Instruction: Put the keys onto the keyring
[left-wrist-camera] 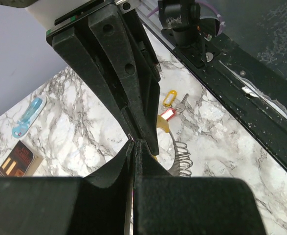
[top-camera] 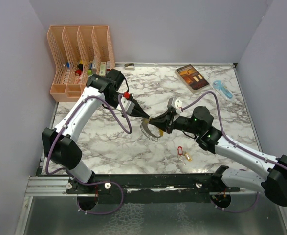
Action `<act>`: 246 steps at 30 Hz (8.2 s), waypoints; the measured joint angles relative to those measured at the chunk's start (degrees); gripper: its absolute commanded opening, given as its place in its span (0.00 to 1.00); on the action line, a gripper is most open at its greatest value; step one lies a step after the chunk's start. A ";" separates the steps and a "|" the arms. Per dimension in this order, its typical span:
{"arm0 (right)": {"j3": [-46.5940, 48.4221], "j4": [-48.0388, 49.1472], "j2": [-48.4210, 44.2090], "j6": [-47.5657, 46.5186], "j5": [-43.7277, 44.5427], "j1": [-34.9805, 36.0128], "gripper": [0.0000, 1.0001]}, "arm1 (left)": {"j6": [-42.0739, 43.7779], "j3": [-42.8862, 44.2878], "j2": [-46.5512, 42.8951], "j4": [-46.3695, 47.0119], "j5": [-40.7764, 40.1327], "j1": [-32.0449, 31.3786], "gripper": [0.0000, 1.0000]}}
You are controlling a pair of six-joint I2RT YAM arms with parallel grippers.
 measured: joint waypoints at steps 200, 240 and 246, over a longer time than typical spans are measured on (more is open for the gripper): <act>26.69 -13.60 49.57 -8.98 10.38 0.52 0.01 | -68.41 -34.95 -7.91 65.57 -24.24 22.10 0.54; 11.47 -24.44 34.27 -1.84 30.80 -0.61 0.38 | -73.90 -34.67 12.63 80.15 -50.88 1.18 0.56; 12.50 -28.37 34.36 0.26 33.64 -5.35 0.39 | -73.75 -33.51 13.11 77.59 -52.94 0.96 0.56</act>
